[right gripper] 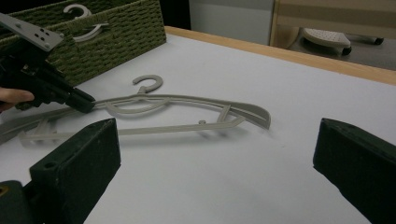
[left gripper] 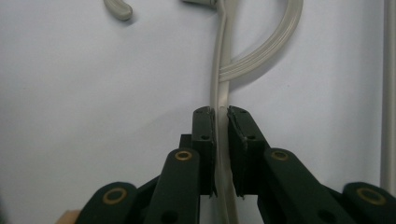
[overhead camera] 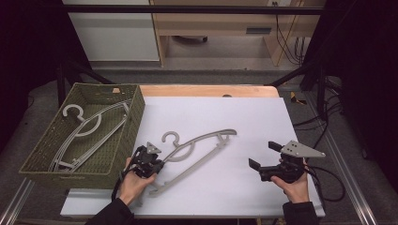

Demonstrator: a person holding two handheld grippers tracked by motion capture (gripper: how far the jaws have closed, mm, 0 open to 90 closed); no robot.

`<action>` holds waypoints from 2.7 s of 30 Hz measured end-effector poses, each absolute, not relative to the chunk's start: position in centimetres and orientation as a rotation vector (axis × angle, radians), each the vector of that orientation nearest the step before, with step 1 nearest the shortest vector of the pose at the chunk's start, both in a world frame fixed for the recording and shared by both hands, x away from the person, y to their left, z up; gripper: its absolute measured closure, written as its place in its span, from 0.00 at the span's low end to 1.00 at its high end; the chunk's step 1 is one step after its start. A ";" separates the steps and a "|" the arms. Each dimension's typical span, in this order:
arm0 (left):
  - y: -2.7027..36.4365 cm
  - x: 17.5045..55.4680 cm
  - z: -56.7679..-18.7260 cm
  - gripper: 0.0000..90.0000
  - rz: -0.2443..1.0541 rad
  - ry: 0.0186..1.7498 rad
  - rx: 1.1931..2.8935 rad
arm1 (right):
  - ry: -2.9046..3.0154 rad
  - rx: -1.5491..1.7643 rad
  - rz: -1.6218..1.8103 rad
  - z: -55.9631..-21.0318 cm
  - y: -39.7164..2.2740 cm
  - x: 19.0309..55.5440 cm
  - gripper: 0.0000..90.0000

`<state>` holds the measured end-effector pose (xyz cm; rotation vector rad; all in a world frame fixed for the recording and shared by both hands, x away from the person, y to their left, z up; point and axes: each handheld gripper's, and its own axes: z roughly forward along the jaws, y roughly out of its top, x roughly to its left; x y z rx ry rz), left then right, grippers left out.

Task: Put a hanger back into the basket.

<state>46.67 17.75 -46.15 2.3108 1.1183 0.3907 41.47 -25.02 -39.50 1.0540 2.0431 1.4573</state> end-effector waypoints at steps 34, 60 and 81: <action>17.1 46.3 -44.0 0.91 0.404 1.046 2.307 | 2.025 1.060 1.477 -39.1 -25.5 41.3 0.01; 20.2 43.2 -34.6 0.91 0.566 0.933 2.166 | 2.000 1.076 1.481 -39.1 -26.1 41.1 0.01; 26.7 44.2 -28.3 0.91 0.751 0.954 2.124 | 1.997 1.077 1.481 -39.1 -26.2 41.2 0.01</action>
